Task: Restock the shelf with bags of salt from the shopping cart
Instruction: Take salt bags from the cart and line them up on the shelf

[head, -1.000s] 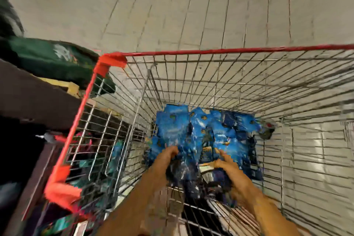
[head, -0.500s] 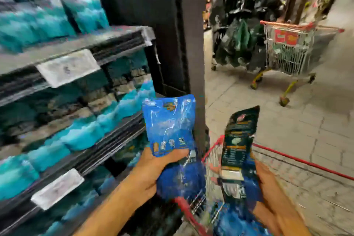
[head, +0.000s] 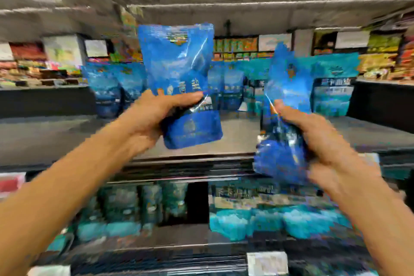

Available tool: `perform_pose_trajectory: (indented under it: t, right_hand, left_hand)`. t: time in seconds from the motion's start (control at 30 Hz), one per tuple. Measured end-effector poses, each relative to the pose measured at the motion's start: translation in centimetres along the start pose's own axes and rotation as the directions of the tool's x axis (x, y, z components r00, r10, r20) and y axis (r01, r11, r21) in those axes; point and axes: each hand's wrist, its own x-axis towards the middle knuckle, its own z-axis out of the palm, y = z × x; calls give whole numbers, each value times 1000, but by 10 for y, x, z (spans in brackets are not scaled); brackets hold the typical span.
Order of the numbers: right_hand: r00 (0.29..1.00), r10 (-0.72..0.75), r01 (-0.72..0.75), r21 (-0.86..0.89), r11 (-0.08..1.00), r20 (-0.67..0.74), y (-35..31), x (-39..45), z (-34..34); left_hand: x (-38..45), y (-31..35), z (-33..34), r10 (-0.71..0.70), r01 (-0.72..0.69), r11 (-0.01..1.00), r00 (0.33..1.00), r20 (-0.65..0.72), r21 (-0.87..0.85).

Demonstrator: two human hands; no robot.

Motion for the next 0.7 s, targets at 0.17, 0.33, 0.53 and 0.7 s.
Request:
perform_pose_trajectory:
  t: [0.17,0.33,0.53,0.7]
  right_hand:
    - [978,-149,143,-54,988,-147,9,144,79]
    - [954,-140,93,-183,979,-266,35,259,119]
    - [984,-94,22,-416,909,-153,50,326,133]
    - [998,35,-58,-679,732,-48,70,332,117]
  left_hand:
    - [75,-4,-97,-103,112,993,981,-165,48]
    - [157,-50,-149,-141,182,978,937,-320,100]
    - [232,-102,-183,-127,212,921,956,-263,326]
    - [238,-136,-208,-131,234,754,969,-209,614]
